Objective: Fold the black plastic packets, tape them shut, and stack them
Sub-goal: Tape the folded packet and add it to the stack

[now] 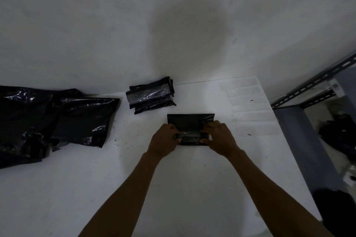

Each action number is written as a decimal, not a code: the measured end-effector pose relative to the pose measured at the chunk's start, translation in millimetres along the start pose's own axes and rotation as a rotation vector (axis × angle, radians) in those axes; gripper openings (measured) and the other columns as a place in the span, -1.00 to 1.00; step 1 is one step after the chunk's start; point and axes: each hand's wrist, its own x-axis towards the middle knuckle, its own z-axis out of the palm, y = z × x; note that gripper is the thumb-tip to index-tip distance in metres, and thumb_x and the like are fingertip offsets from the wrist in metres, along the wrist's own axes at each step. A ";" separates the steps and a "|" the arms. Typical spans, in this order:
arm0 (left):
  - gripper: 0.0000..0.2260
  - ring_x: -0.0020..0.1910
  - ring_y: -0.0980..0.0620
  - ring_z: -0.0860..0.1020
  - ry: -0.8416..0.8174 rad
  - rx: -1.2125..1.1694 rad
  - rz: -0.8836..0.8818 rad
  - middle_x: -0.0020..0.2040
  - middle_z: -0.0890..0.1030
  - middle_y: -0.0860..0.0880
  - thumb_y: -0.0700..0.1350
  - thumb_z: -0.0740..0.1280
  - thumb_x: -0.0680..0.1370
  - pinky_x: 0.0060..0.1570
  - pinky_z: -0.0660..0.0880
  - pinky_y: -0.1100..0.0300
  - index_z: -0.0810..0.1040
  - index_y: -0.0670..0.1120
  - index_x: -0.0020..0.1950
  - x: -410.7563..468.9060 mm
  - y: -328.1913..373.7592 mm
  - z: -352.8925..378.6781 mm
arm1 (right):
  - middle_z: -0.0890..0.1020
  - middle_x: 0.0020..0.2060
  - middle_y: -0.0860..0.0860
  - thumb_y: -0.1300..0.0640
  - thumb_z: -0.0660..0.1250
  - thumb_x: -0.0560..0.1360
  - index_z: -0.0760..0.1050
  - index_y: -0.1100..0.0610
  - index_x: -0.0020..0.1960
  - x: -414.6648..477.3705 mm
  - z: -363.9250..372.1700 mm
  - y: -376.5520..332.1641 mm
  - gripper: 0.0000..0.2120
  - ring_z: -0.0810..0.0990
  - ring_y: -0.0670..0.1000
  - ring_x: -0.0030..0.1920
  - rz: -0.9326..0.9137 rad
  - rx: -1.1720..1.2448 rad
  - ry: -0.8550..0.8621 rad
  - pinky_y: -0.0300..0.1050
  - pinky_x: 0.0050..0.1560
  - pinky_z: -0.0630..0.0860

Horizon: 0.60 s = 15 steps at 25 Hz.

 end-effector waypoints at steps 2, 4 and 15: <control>-0.74 -0.03 -0.04 0.53 -0.001 0.050 0.060 0.05 0.59 -0.10 -0.07 0.50 0.45 -0.09 0.56 0.08 0.65 -0.10 0.10 -2.1 4.4 -0.4 | 0.64 -0.08 0.05 0.01 0.49 0.42 0.64 0.12 0.00 3.3 7.4 -8.9 -0.77 0.56 0.05 -0.08 -0.014 0.033 0.018 -0.06 -0.11 0.55; -0.75 -0.04 -0.05 0.54 0.003 0.072 0.079 0.03 0.60 -0.09 -0.10 0.52 0.42 -0.13 0.58 0.04 0.65 -0.09 0.07 -4.1 3.2 8.0 | 0.61 -0.07 0.07 0.04 0.47 0.45 0.65 0.15 0.00 5.6 19.8 -17.8 -0.78 0.54 0.08 -0.07 -0.025 0.023 -0.010 -0.01 -0.13 0.56; -0.53 0.55 -0.06 0.17 0.028 0.266 0.163 0.54 0.26 -0.13 -0.17 0.23 0.62 0.46 0.29 -0.03 0.27 -0.17 0.53 -40.5 12.6 46.4 | 0.41 0.43 0.16 0.20 0.32 0.49 0.39 0.20 0.43 -40.3 52.7 -28.4 -0.49 0.35 0.14 0.45 -0.063 -0.154 0.102 0.12 0.45 0.29</control>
